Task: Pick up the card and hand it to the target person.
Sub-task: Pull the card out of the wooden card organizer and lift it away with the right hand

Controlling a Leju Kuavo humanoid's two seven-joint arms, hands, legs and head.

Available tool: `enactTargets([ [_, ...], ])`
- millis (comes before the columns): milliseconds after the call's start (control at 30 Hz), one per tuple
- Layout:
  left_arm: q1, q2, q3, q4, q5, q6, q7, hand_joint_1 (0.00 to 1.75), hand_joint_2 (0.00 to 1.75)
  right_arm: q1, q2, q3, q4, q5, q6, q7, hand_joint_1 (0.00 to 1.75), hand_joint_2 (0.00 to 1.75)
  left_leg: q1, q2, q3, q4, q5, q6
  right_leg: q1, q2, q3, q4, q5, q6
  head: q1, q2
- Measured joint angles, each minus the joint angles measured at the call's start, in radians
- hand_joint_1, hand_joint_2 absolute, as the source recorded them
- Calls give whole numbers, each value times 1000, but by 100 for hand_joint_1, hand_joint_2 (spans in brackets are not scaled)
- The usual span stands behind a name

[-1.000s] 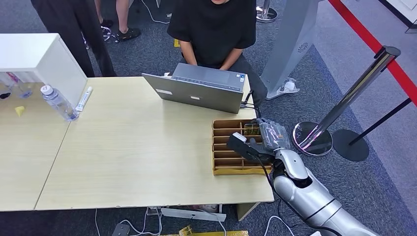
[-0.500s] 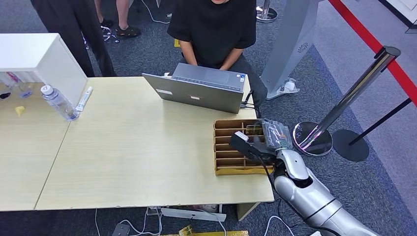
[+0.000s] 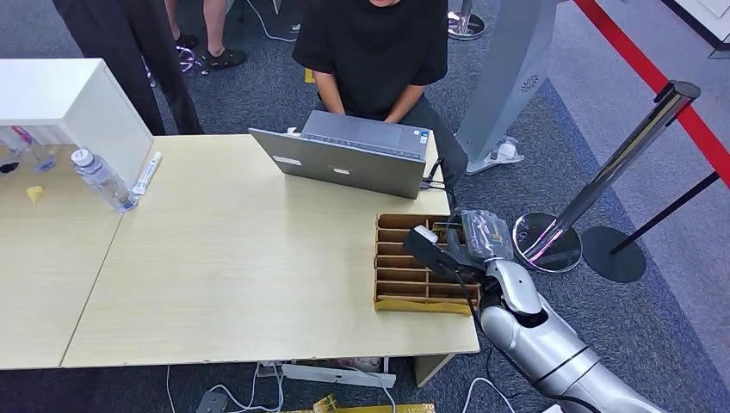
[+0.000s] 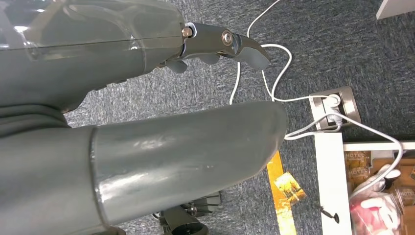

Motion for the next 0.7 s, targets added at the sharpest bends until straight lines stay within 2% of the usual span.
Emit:
enactTargets([
  [467,0,0,0,0,0,2,-1,0,0,0,-3,-6,-3,-15,-27,4,162,175,0,0,0,0,0,0,0,0,0,0,0,0,0,0],
  [700,4,0,0,0,0,5,-6,0,0,-6,-43,-48,-79,-22,-29,38,174,175,0,0,0,0,0,0,0,0,0,0,0,0,0,0],
])
